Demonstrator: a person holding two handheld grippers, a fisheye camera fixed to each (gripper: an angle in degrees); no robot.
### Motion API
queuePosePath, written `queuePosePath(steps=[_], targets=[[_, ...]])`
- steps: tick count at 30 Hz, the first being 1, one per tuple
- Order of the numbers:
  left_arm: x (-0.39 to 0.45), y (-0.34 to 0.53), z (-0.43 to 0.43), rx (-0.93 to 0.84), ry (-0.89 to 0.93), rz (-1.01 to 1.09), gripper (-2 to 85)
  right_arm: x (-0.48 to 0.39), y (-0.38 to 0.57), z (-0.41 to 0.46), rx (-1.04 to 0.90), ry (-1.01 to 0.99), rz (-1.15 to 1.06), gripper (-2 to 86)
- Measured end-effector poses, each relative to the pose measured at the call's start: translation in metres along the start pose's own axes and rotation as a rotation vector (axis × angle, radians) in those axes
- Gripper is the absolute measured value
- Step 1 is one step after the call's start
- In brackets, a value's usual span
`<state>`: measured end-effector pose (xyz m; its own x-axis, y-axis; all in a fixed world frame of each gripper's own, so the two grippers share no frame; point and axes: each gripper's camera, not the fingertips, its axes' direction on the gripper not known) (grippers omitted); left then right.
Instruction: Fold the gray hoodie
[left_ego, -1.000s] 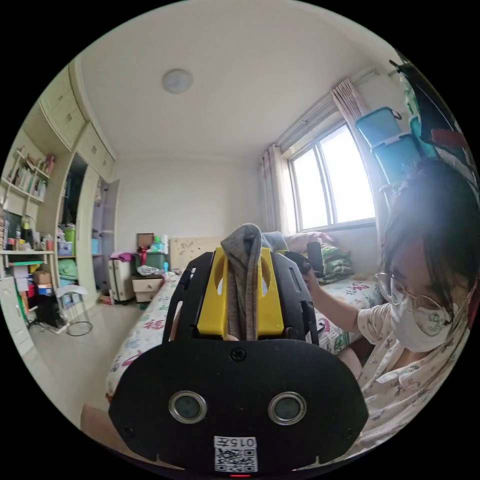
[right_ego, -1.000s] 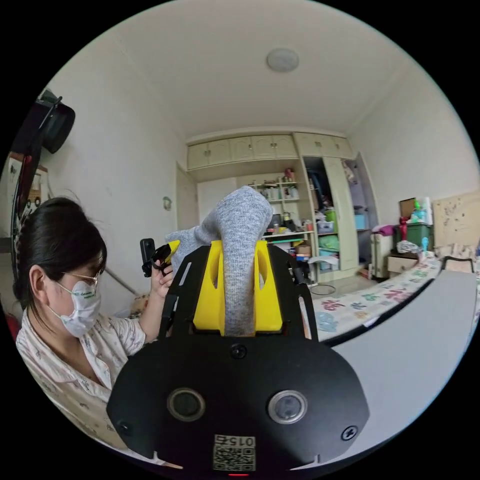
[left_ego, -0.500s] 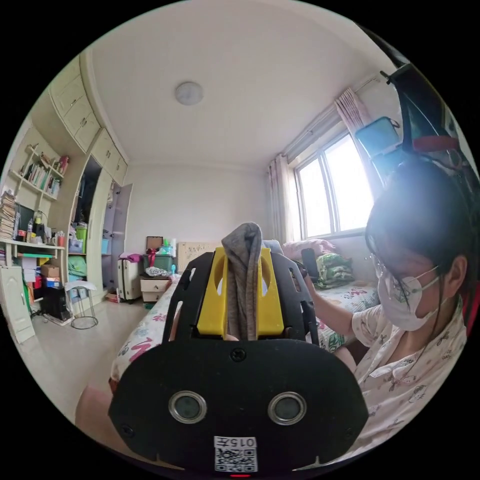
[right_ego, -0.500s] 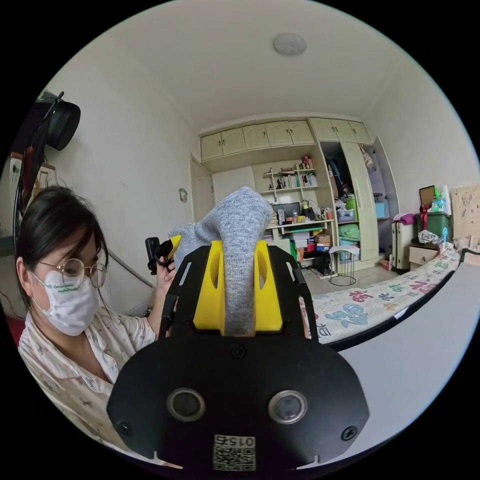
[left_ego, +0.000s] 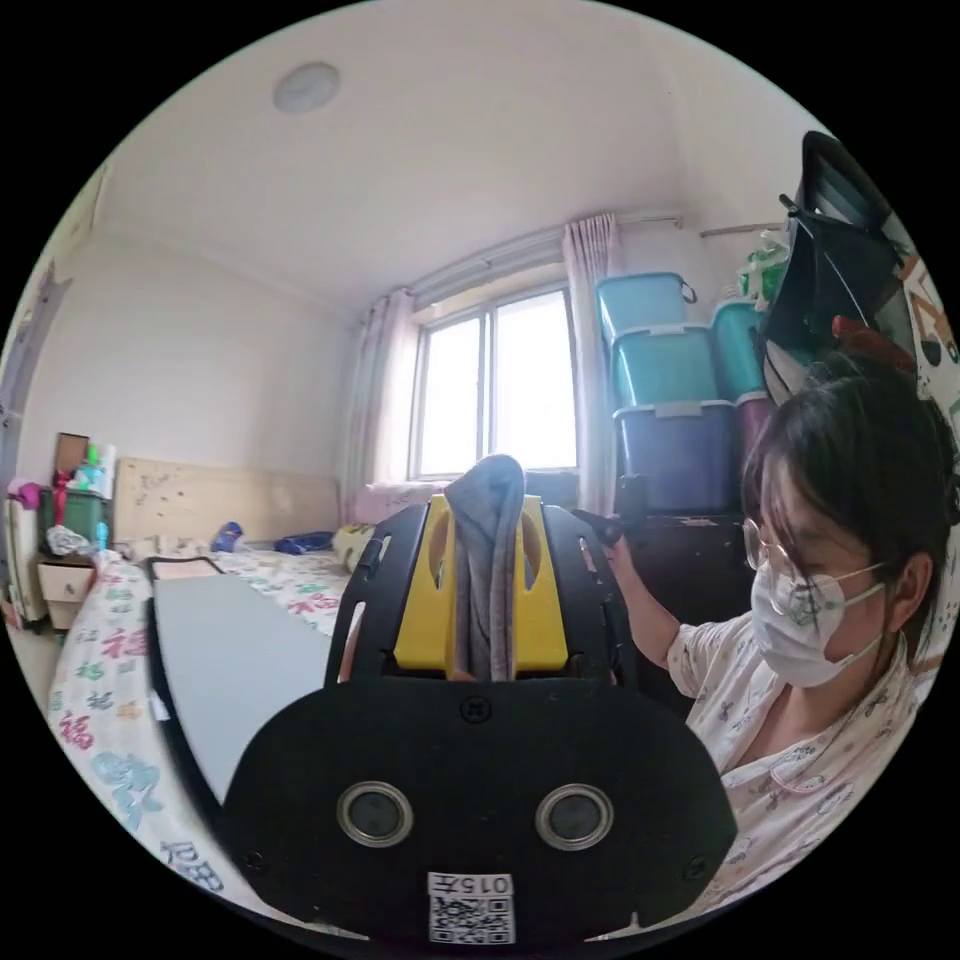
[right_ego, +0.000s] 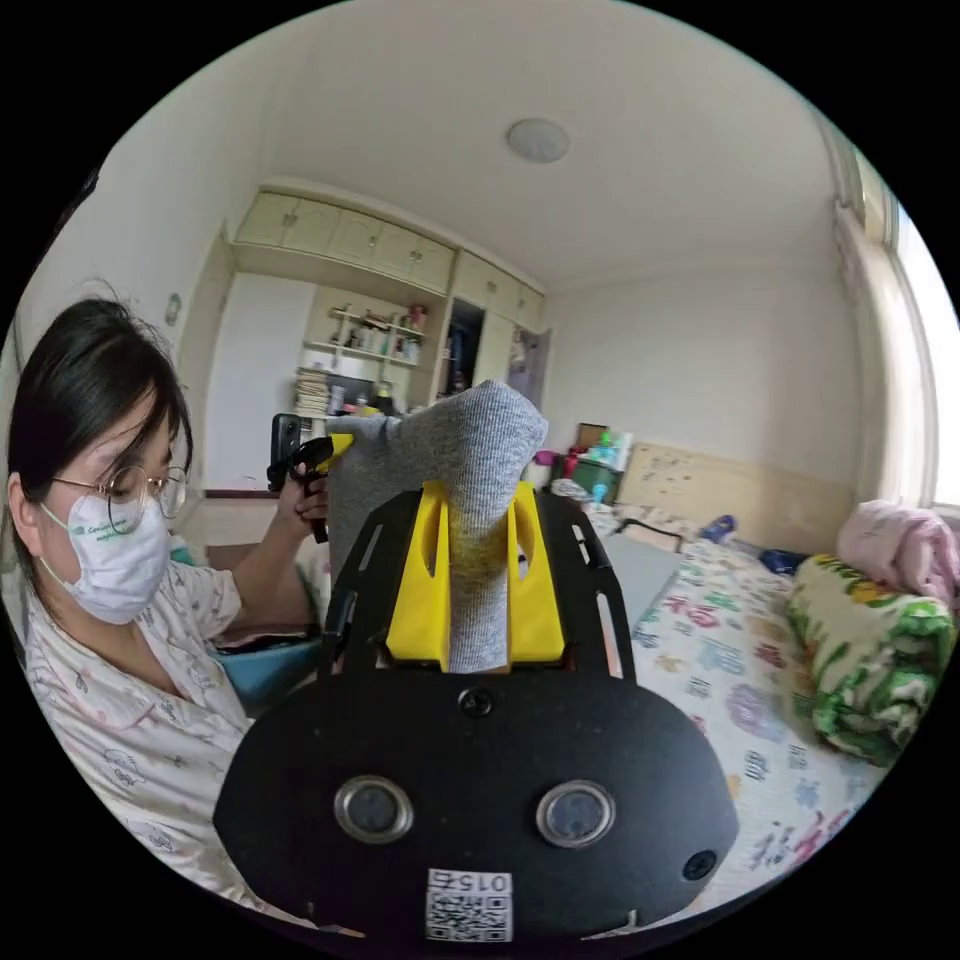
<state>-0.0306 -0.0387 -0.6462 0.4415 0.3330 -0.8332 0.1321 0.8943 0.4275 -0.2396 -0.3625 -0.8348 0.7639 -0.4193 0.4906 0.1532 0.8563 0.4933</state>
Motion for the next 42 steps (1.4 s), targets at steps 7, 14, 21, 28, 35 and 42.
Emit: queuePosePath(steps=[7,14,21,28,35,42], targets=[[-0.055,0.043,0.146,0.011,0.236,-0.06,8.4,0.026,-0.03,-0.042,-0.027,0.304,-0.012,8.5],[-0.106,0.088,0.241,-0.127,0.253,-0.1,8.4,0.071,-0.045,-0.008,-0.114,0.467,-0.006,8.6],[-0.206,0.145,0.372,-0.282,0.251,-0.238,8.6,0.184,-0.045,0.048,-0.247,0.536,0.115,8.6],[-0.337,0.236,0.566,-0.477,0.198,-0.394,8.6,0.394,0.003,0.126,-0.429,0.576,0.33,8.6],[-0.436,0.345,0.717,-0.719,0.104,-0.492,8.8,0.598,0.118,0.188,-0.592,0.497,0.647,9.4],[-0.48,0.403,0.792,-0.86,-0.023,-0.433,9.4,0.672,0.223,0.227,-0.749,0.549,0.704,11.6]])
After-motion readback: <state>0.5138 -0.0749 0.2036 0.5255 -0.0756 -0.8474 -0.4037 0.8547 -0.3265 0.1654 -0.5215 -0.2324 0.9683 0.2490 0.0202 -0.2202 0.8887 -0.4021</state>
